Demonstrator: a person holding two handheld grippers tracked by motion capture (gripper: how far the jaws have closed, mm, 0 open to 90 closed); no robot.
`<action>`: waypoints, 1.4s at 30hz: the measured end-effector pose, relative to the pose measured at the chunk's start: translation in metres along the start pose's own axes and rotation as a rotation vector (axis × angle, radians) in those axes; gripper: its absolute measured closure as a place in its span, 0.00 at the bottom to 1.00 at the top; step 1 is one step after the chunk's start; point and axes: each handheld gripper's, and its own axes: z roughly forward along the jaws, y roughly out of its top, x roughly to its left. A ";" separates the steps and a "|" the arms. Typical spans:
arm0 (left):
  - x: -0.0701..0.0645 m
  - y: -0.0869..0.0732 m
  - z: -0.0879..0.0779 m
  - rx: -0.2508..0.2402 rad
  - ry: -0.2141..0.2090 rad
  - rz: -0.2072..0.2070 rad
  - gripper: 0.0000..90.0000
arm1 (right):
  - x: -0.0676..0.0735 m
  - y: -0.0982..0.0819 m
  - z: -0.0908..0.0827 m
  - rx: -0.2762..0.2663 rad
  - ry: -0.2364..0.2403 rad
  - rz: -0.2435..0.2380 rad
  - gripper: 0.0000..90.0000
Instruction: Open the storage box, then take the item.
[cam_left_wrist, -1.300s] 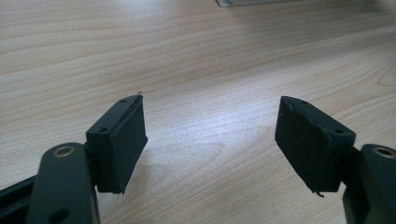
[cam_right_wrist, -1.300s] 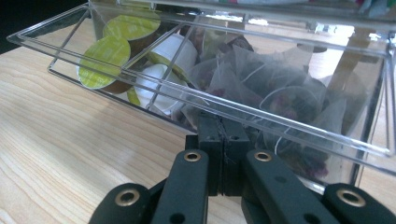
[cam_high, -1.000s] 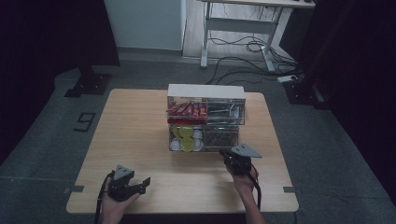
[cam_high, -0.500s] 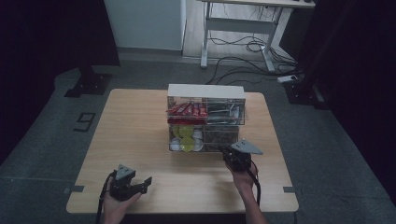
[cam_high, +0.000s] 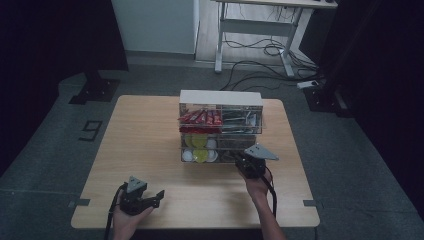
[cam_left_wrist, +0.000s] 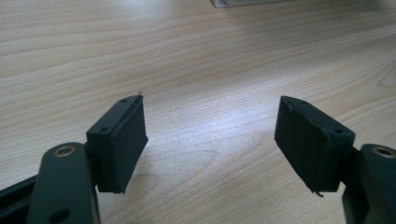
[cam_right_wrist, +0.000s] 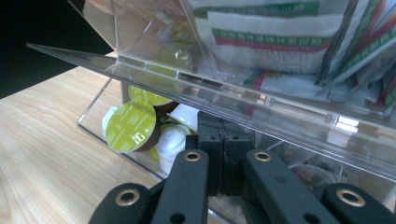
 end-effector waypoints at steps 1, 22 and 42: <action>0.000 0.000 0.000 -0.003 0.002 -0.001 0.28 | 0.000 0.001 0.001 -0.003 0.000 0.002 0.98; 0.000 -0.001 0.001 0.005 0.007 0.003 0.28 | -0.008 0.018 0.006 -0.081 0.014 0.049 0.99; -0.015 0.006 0.004 -0.012 0.009 0.039 0.28 | -0.007 0.014 0.007 -0.090 0.013 0.057 0.99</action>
